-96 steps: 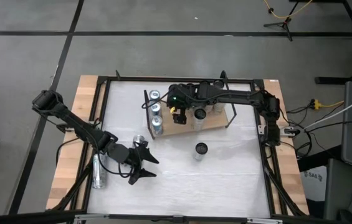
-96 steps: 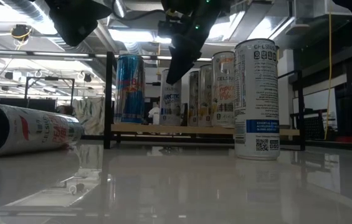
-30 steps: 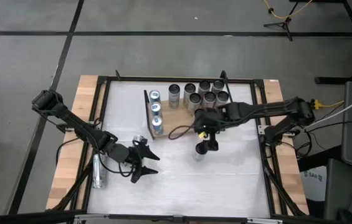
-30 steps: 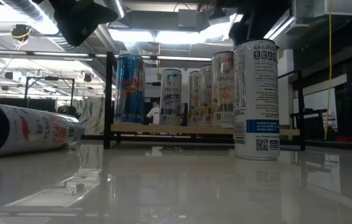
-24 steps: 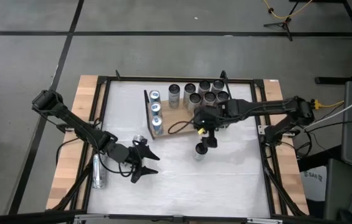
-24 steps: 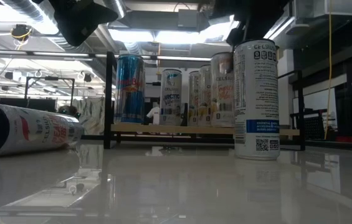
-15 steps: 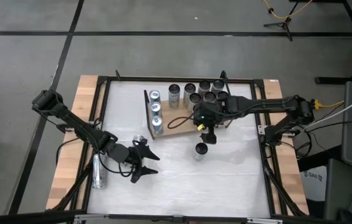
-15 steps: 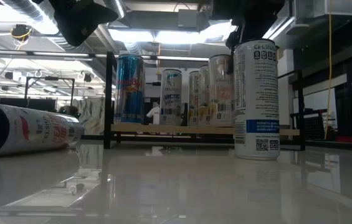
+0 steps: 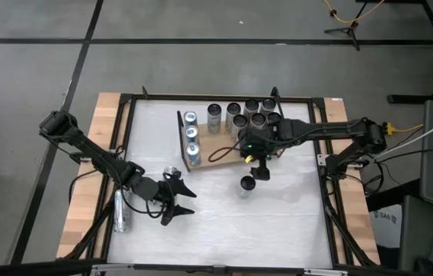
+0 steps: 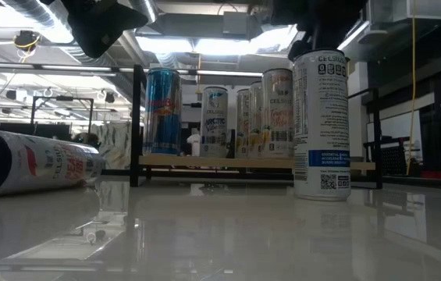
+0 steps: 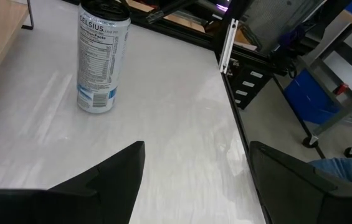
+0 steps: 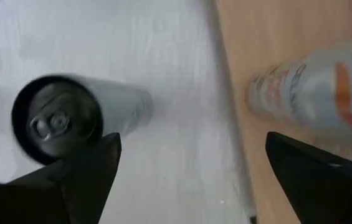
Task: Place canned beverage on shelf
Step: Put the white-blue soda can on the shelf aligned with the other white-blue soda can
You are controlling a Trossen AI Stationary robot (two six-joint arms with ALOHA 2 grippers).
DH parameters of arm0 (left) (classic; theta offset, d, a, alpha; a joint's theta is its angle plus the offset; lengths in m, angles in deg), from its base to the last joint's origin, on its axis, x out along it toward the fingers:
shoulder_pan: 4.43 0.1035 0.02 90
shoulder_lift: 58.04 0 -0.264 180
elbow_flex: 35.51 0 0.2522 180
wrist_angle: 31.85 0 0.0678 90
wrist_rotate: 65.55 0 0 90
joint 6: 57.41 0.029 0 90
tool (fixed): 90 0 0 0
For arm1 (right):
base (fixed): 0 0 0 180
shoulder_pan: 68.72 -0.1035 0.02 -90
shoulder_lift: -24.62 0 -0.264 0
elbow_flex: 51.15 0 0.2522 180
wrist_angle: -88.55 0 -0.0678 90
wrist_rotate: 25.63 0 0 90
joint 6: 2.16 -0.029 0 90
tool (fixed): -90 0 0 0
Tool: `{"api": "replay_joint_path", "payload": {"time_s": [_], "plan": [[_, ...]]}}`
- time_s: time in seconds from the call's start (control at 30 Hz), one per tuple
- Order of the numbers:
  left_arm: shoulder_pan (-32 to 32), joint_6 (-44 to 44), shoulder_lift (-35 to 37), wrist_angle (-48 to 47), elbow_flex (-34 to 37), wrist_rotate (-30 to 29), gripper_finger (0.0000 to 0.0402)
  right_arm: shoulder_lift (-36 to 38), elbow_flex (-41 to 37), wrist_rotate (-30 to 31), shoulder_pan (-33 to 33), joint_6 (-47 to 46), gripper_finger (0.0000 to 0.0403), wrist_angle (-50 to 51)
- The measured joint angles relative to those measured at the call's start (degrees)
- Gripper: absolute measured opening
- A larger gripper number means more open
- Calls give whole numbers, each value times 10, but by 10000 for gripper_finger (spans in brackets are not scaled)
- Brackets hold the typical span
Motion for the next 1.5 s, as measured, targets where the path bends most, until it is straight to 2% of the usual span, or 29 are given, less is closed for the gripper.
{"api": "replay_joint_path", "payload": {"time_s": [0.33,0.57,0.7,0.8,0.97,1.03,1.27,1.5], "plan": [[0,0,0,0,0,-1,282,0,77,-24,-1,-28,395,71],[0,0,0,0,0,-1,282,0,106,-90,-8,-147,395,68],[0,0,0,0,0,-2,282,-1,106,-96,-41,-183,395,68],[0,0,0,0,0,-3,282,-2,106,-59,-78,-227,395,63],[0,0,0,0,0,-14,282,-2,105,91,-136,-352,395,57],[0,0,0,0,0,-14,282,-2,105,126,-154,-412,395,56],[0,0,0,0,0,-15,282,-6,106,160,-190,-594,395,53],[0,0,0,-1,0,-15,282,-40,105,173,-207,-650,395,52]]}}
